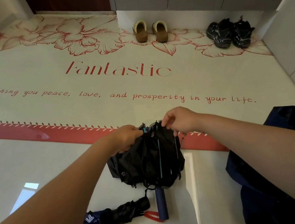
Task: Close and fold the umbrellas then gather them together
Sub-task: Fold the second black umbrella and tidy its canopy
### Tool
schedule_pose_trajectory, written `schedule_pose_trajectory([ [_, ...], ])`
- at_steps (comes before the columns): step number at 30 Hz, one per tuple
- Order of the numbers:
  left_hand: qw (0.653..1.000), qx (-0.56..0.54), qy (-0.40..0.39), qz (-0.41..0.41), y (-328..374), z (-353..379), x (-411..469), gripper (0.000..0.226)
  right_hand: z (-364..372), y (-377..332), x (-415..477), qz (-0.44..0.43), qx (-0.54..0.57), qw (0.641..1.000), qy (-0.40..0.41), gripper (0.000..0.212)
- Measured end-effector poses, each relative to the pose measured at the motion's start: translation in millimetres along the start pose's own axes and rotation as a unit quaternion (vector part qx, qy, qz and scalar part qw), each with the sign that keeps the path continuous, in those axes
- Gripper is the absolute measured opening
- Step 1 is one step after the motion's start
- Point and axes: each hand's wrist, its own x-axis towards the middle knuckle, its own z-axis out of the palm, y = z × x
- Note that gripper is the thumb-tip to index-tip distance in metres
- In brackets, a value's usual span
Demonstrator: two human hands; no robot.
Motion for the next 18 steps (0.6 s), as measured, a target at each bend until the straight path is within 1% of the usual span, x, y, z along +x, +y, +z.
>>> schedule_pose_trajectory([
  [2, 0.996, 0.052, 0.023, 0.065, -3, -5, -1, 0.024, 7, 8, 0, -0.011, -0.031, 0.999, -0.043, 0.038],
  [3, 0.992, 0.076, 0.039, 0.092, -4, -7, -1, 0.023, 11, 10, 0, -0.017, -0.036, 0.998, -0.052, 0.037],
  [4, 0.99, 0.086, 0.049, 0.102, -5, -8, -1, 0.024, 16, 13, 2, -0.024, -0.031, 0.998, -0.05, 0.035],
  [5, 0.99, 0.08, 0.052, 0.1, -5, -8, -1, 0.025, 21, 14, 4, -0.036, -0.02, 0.998, -0.04, 0.032],
  [7, 0.994, 0.054, 0.032, 0.086, -6, -8, 0, 0.03, 29, 12, 7, -0.075, -0.014, 0.997, 0.0, 0.026],
  [9, 0.996, 0.021, 0.014, 0.082, -5, -5, 0, 0.032, 35, 5, 8, -0.116, -0.031, 0.992, 0.032, 0.028],
  [11, 0.997, -0.004, 0.004, 0.083, -5, -3, -1, 0.033, 40, -3, 9, -0.142, -0.057, 0.988, 0.036, 0.034],
  [12, 0.996, -0.01, -0.006, 0.084, -4, -2, -1, 0.034, 41, -6, 10, -0.147, -0.077, 0.986, 0.026, 0.033],
  [14, 0.996, 0.009, -0.041, 0.078, -3, -3, -3, 0.03, 42, -11, 13, -0.144, -0.12, 0.982, 0.001, 0.024],
  [15, 0.995, 0.031, -0.062, 0.072, -4, -3, -4, 0.024, 41, -13, 15, -0.14, -0.131, 0.981, -0.005, 0.019],
  [17, 0.99, 0.095, -0.089, 0.062, -6, -6, -6, 0.012, 39, -14, 18, -0.127, -0.139, 0.982, -0.004, 0.014],
  [18, 0.986, 0.129, -0.089, 0.056, -8, -9, -6, 0.014, 36, -14, 19, -0.119, -0.144, 0.982, -0.004, 0.015],
])
